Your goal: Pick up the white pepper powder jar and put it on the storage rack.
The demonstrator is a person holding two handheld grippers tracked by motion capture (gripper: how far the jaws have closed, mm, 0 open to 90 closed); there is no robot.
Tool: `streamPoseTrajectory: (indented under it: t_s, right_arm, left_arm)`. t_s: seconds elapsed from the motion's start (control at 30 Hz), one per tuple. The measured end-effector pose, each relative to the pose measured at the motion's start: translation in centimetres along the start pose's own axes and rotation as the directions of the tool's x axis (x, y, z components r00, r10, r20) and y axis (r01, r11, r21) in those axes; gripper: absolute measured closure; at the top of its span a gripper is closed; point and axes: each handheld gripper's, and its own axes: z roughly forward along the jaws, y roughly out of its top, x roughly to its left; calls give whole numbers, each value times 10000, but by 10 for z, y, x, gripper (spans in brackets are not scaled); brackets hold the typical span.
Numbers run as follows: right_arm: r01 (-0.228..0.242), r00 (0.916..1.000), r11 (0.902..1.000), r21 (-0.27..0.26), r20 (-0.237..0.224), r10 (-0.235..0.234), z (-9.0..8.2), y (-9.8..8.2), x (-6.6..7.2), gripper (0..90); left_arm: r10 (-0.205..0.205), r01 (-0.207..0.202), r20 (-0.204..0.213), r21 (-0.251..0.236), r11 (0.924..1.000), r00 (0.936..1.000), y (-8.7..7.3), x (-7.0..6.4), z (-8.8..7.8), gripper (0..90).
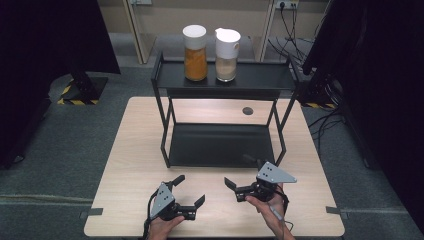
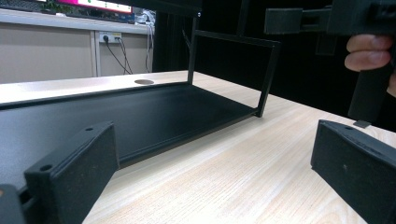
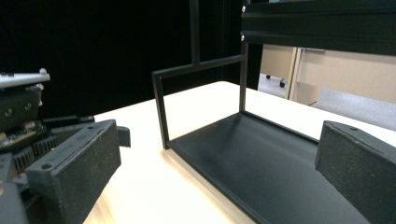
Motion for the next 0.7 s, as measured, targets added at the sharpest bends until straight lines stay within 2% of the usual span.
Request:
streamPoseTrajectory:
  t_s: [0.27, 0.7]
  right_arm:
    - [-25, 10000, 9999, 104, -12, 25, 1, -13, 4, 5]
    - [-36, 10000, 9991, 418, -43, 37, 6, -34, 4, 5]
  left_arm:
    - [-68, 69, -62, 7, 10000, 10000, 0, 0, 1, 1]
    - [-65, 65, -146, -31, 10000, 9999, 0, 1, 1, 1]
